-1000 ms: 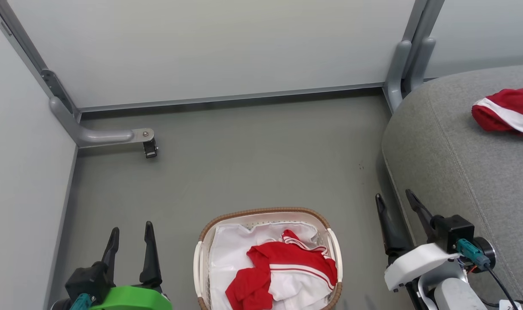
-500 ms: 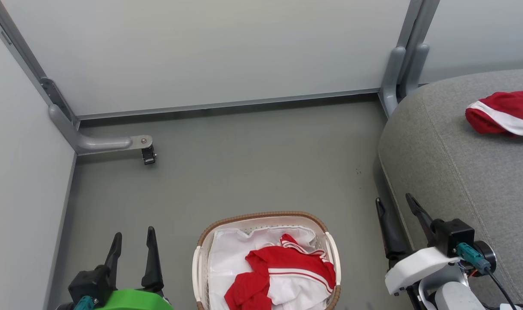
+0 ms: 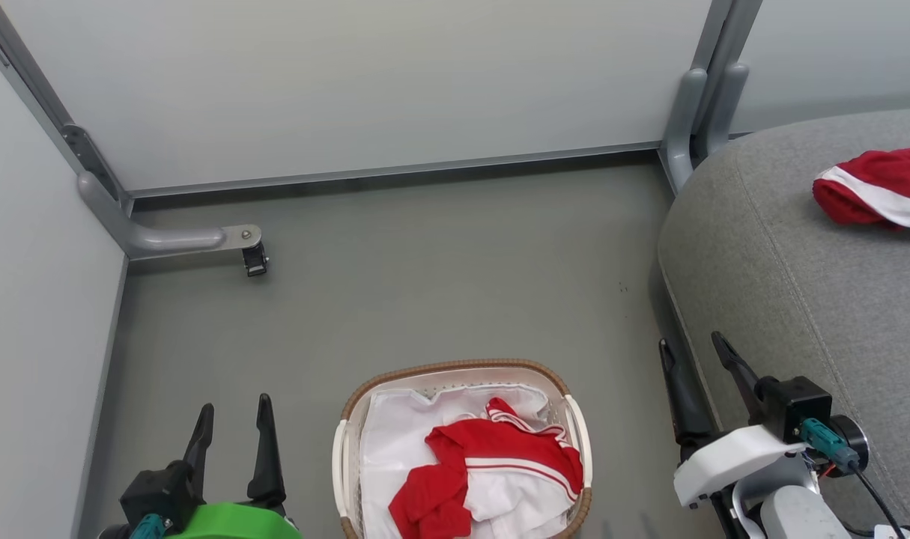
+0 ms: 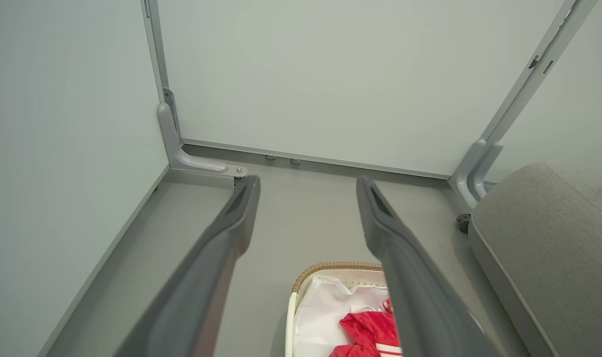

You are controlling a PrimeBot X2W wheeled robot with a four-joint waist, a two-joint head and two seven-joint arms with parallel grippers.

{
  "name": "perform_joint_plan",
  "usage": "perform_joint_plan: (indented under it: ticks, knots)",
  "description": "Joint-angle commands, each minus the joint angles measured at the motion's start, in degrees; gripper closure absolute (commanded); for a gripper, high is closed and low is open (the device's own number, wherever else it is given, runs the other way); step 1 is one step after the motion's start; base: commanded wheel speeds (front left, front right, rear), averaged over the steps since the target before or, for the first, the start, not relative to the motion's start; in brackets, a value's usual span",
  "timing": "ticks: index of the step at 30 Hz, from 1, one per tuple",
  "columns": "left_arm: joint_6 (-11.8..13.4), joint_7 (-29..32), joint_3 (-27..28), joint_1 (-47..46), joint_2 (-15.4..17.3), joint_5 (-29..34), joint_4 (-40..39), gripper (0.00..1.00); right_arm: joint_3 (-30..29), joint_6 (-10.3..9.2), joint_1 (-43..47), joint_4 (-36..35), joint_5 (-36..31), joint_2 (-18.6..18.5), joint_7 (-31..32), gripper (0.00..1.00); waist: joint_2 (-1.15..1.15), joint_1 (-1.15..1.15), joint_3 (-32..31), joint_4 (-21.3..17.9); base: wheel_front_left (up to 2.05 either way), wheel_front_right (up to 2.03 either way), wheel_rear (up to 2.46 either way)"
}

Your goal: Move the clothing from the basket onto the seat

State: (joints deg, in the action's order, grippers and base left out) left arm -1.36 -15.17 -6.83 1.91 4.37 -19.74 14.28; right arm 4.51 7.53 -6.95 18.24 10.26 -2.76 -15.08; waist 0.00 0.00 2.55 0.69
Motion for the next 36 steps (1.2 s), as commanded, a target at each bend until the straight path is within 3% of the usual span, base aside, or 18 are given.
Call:
perform_joint_plan:
  ticks: [1, 10, 18, 27, 36]
  knots:
    - [-0.29, 0.03, 0.25, -0.35, -0.16, 0.67, -0.04, 0.0, -0.22, -0.07, -0.68, -0.49, -0.32, -0.24, -0.13, 0.0, 0.0, 0.0, 0.73, -0.14, 0.0, 0.0, 0.0]
    - [-1.73, 0.45, -3.16, -7.53, 0.35, 3.55, 1.39, 0.0, -3.1, -0.08, -4.64, -3.78, -1.84, -0.24, -0.13, 0.0, 0.0, 0.0, 7.97, -0.76, 0.0, 0.0, 0.0]
    - [-4.06, 3.93, -10.29, -22.37, 0.33, 8.42, 6.82, 0.0, -6.92, -0.07, -11.53, -7.84, -3.92, -0.23, -0.13, 0.0, 0.0, 0.0, 20.92, -1.53, 0.0, 0.0, 0.0]
    - [-5.64, 7.6, -20.49, -35.57, -0.66, 12.27, 22.2, 0.0, -6.35, -0.07, -20.99, -12.0, -2.75, -0.2, -0.13, 0.0, 0.0, 0.0, 34.86, -5.81, 0.0, 0.0, 0.0]
    - [-6.02, 9.03, -26.87, -43.0, -0.9, 15.17, 38.26, 0.0, -3.98, -0.07, -25.94, -15.3, -0.51, -0.2, -0.13, 0.0, 0.0, 0.0, 44.05, -10.4, 0.0, 0.0, 0.0]
